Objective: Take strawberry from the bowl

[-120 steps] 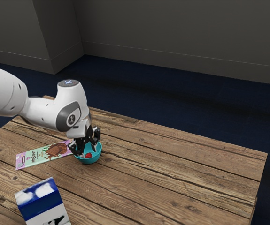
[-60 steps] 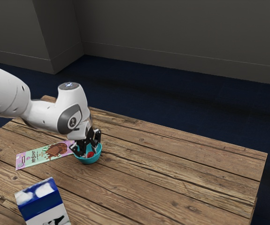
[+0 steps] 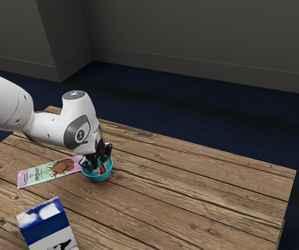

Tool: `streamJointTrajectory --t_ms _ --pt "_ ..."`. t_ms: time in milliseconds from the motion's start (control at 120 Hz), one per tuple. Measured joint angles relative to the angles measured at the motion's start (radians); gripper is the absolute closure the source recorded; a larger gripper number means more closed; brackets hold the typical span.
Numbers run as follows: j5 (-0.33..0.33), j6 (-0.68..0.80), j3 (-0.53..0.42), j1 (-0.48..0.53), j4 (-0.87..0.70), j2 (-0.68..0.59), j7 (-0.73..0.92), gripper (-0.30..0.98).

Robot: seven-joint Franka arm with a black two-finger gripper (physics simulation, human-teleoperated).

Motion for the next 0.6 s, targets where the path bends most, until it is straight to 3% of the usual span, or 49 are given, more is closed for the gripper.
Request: streamJointTrajectory --t_ms 358,600 --pt "-0.015 0.022 -0.010 -0.038 -0.134 -0.205 0.008 0.76" --pt "-0.017 0.030 -0.050 -0.163 -0.148 -0.227 -0.012 0.78"
